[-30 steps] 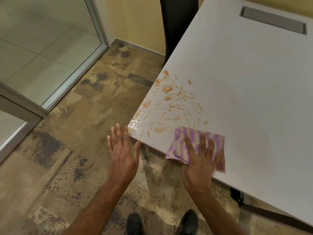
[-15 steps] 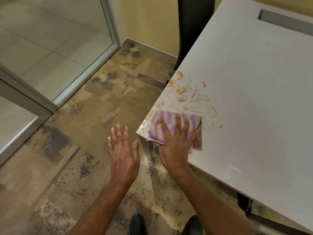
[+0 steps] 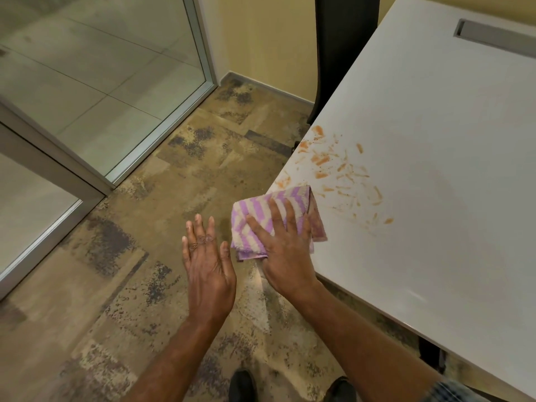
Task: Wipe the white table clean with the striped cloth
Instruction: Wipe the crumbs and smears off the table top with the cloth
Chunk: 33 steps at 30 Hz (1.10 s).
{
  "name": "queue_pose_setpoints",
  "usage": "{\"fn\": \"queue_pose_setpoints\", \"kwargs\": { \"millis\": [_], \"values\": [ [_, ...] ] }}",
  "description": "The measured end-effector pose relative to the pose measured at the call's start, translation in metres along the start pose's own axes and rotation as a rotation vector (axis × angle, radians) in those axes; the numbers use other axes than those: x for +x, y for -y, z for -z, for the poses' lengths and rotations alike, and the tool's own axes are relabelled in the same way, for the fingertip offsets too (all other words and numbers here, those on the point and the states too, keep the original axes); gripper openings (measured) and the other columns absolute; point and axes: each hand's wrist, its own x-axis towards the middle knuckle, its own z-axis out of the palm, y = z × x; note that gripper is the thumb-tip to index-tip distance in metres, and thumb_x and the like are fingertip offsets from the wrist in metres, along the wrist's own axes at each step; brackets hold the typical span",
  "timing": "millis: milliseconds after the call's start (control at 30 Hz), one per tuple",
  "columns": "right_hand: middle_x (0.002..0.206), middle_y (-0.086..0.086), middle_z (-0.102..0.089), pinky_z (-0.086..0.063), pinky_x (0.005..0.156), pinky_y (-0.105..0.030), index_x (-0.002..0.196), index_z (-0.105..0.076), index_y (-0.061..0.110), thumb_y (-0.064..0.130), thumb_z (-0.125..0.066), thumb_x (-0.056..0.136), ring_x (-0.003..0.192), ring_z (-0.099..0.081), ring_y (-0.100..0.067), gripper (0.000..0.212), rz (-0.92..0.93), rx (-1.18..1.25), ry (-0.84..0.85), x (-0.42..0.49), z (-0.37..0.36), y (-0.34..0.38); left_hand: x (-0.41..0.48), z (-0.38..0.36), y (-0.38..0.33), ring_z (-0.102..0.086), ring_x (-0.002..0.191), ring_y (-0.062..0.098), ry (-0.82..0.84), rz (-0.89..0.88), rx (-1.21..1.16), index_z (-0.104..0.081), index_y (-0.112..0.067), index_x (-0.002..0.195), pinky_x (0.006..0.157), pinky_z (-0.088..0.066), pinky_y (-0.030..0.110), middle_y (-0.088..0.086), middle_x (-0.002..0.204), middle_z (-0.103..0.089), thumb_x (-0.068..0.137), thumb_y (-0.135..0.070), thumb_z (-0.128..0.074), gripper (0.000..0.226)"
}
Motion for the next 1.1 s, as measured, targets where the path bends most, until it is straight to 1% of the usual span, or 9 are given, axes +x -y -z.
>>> {"fn": "queue_pose_setpoints", "kwargs": {
  "millis": [200,367,467,567,667,767,967,1033,1100],
  "values": [
    [0.172,-0.006,-0.009,-0.018,0.121,-0.065,0.158,-0.025,0.042,0.039,-0.066,0.086,0.159,0.002,-0.033,0.082,0.087,0.060,-0.050,-0.040,-0.001,-0.023,0.001,-0.003,-0.004,0.008,0.160,0.010,0.015,-0.016,0.003,-0.021,-0.015,0.163,0.132,-0.002,0.045,0.003,0.174,-0.006,0.109,-0.032,-0.026,0.056],
    [0.173,0.000,-0.006,-0.002,0.126,-0.054,0.159,-0.025,0.042,0.035,-0.058,0.090,0.159,0.002,-0.030,0.077,-0.048,0.090,-0.144,-0.090,-0.002,-0.050,-0.001,-0.004,0.002,0.009,0.160,0.010,0.044,-0.013,-0.008,-0.019,-0.018,0.163,0.132,-0.004,0.047,0.001,0.174,-0.005,0.109,-0.033,-0.026,0.056],
    [0.172,-0.003,-0.014,-0.006,0.125,-0.060,0.157,-0.035,0.036,0.017,-0.068,0.079,0.159,0.000,-0.030,0.086,-0.164,0.058,-0.146,-0.099,0.001,-0.059,-0.001,-0.004,0.006,0.009,0.160,0.009,0.053,-0.013,-0.014,-0.018,-0.019,0.163,0.132,-0.004,0.047,0.001,0.174,-0.005,0.110,-0.033,-0.027,0.056],
    [0.169,-0.009,-0.022,-0.012,0.122,-0.066,0.155,-0.040,0.032,0.029,-0.069,0.083,0.158,-0.007,-0.035,0.078,-0.275,0.060,-0.154,-0.088,0.003,-0.047,-0.002,-0.004,0.008,0.010,0.160,0.009,0.066,-0.010,-0.015,-0.017,-0.020,0.163,0.132,-0.003,0.046,-0.001,0.174,-0.002,0.110,-0.034,-0.027,0.056],
    [0.170,-0.010,-0.018,-0.011,0.120,-0.069,0.158,-0.032,0.035,0.038,-0.049,0.082,0.157,-0.006,-0.039,0.078,-0.396,0.091,-0.119,-0.066,0.007,-0.028,-0.003,-0.003,0.010,0.011,0.160,0.009,0.084,-0.013,-0.024,-0.017,-0.019,0.163,0.132,-0.003,0.045,-0.001,0.174,-0.002,0.109,-0.034,-0.026,0.057],
    [0.171,-0.010,-0.010,-0.003,0.120,-0.069,0.159,-0.023,0.042,0.050,-0.027,0.078,0.157,0.001,-0.040,0.082,-0.441,0.123,-0.096,-0.042,0.008,-0.016,-0.001,-0.003,0.011,0.011,0.160,0.009,0.106,-0.021,-0.031,-0.019,-0.018,0.163,0.132,-0.002,0.044,-0.001,0.174,-0.003,0.109,-0.034,-0.027,0.057],
    [0.172,-0.011,0.003,0.003,0.119,-0.067,0.160,-0.010,0.046,0.059,-0.035,0.083,0.156,0.011,-0.041,0.081,-0.385,0.089,-0.023,0.001,0.006,-0.002,0.011,-0.009,0.000,0.011,0.158,0.002,0.190,-0.038,-0.095,-0.017,-0.022,0.164,0.132,-0.002,0.037,-0.007,0.173,-0.004,0.111,-0.034,-0.029,0.055],
    [0.172,-0.012,0.003,0.001,0.118,-0.067,0.160,-0.009,0.047,0.053,-0.048,0.087,0.156,0.010,-0.042,0.083,-0.328,0.045,0.007,0.004,0.003,0.000,0.014,-0.009,-0.006,0.008,0.158,0.001,0.171,-0.020,-0.127,-0.020,-0.022,0.163,0.132,-0.002,0.034,-0.007,0.173,-0.008,0.111,-0.035,-0.029,0.055],
    [0.172,-0.013,-0.003,-0.002,0.118,-0.067,0.159,-0.015,0.047,0.045,-0.046,0.085,0.156,0.005,-0.043,0.081,-0.257,0.019,-0.004,0.001,0.001,-0.003,0.015,-0.009,-0.012,0.006,0.158,0.000,0.146,0.018,-0.174,-0.022,-0.022,0.163,0.131,-0.002,0.030,-0.008,0.173,-0.011,0.111,-0.035,-0.029,0.054]
  ]
}}
